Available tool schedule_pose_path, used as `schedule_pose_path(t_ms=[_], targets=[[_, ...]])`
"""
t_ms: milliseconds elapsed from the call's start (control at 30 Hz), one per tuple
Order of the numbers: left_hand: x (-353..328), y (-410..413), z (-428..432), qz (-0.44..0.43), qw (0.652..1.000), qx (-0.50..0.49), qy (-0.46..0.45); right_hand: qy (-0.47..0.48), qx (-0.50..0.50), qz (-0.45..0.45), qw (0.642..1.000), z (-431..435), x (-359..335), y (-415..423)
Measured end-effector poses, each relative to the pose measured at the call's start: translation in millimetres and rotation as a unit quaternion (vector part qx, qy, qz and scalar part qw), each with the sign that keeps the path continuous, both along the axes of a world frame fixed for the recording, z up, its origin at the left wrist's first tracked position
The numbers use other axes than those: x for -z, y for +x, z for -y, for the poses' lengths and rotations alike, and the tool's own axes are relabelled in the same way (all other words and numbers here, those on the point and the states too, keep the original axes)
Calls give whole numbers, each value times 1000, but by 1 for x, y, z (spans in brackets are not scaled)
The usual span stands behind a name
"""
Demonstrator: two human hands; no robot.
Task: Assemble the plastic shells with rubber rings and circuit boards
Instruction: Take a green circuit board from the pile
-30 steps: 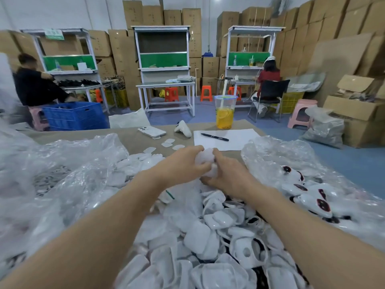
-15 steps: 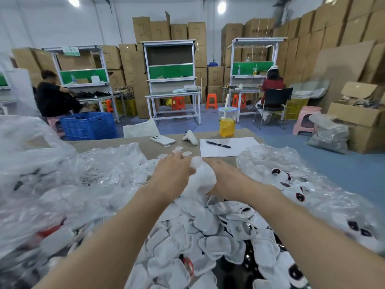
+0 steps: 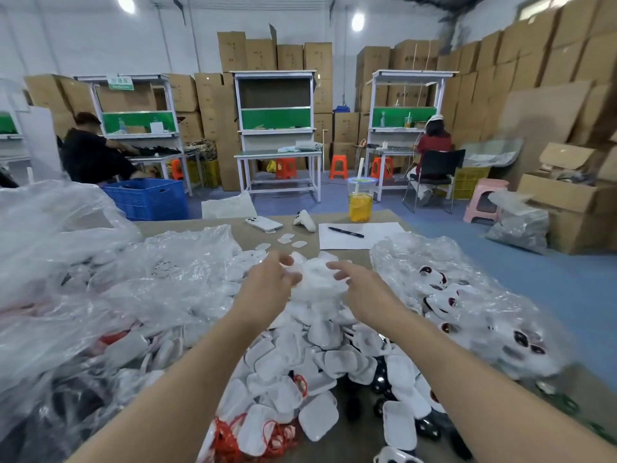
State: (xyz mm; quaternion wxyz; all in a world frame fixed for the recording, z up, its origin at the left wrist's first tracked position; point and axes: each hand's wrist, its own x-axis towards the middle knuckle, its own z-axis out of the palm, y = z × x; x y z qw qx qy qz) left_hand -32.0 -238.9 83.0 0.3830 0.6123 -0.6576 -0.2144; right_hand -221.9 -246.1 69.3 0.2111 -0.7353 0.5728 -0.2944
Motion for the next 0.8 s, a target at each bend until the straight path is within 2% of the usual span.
schedule_pose_path(t_ms=[33, 100, 200, 333, 500, 667, 700, 733, 767, 800], targets=[[0, 2, -3, -43, 999, 1, 0, 14, 2, 77, 997, -3, -2, 3], [0, 2, -9, -108, 994, 17, 1, 44, -15, 173, 984, -9, -10, 11], [-2, -2, -24, -201, 979, 43, -15, 67, -72, 233, 967, -23, -11, 25], [7, 2, -54, -266, 961, 64, -31, 58, -53, 321, 944, -53, 1, 29], [39, 11, -87, -215, 974, 23, -64, 90, -39, 418, 903, -89, 30, 25], [53, 22, -93, -207, 974, -10, -91, 96, 40, 489, 866, -94, 42, 14], [52, 24, -89, -167, 981, -20, -95, 95, 42, 494, 863, -93, 41, 12], [48, 24, -87, -88, 989, -40, -114, 94, 41, 499, 860, -93, 41, 12], [44, 24, -87, -7, 987, -62, -145, 96, 39, 504, 857, -93, 40, 12], [43, 24, -89, 27, 981, -70, -177, 98, 38, 508, 855, -94, 41, 12]])
